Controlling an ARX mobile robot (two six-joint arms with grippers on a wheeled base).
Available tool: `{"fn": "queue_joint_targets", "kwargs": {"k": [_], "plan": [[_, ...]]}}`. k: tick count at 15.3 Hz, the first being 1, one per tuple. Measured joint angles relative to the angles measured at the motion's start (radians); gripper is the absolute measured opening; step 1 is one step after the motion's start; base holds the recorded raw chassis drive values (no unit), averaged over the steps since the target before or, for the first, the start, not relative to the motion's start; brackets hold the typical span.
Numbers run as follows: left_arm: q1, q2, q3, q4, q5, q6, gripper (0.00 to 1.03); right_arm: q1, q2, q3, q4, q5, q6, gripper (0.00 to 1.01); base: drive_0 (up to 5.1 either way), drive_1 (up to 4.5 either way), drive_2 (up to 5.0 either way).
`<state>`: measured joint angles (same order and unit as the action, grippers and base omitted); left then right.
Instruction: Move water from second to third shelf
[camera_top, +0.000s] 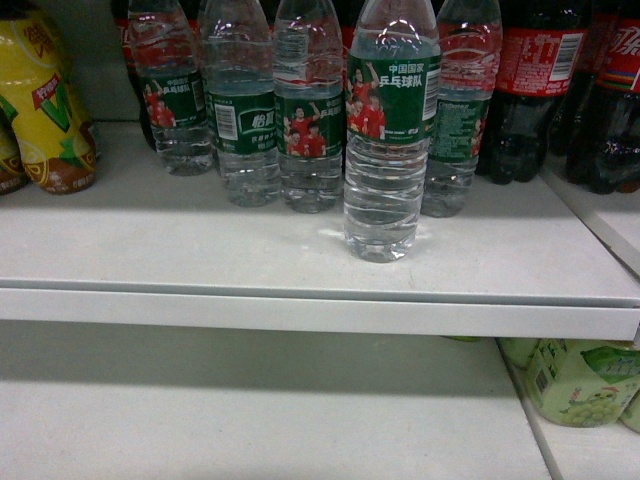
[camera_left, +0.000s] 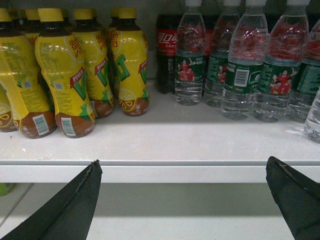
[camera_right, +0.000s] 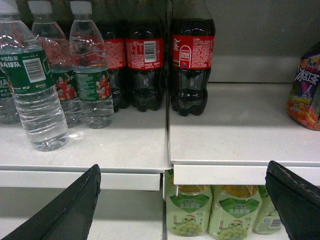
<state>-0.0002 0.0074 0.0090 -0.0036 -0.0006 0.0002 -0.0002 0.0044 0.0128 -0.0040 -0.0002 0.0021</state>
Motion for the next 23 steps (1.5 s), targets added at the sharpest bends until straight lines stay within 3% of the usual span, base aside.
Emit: {"fn": "queue_joint_targets", "kwargs": {"k": [22,23], "plan": [[0.000,0.000,0.000,0.000,0.000,0.000,0.98,0.000,0.000,0.000,0.000,0.000,0.000,0.98,0.0,0.00,0.0],[0.000,0.000,0.000,0.000,0.000,0.000,0.98,-0.005,0.005,0.005,-0.031,-0.017,0.008,0.98,0.0,0.00,0.0]]}}
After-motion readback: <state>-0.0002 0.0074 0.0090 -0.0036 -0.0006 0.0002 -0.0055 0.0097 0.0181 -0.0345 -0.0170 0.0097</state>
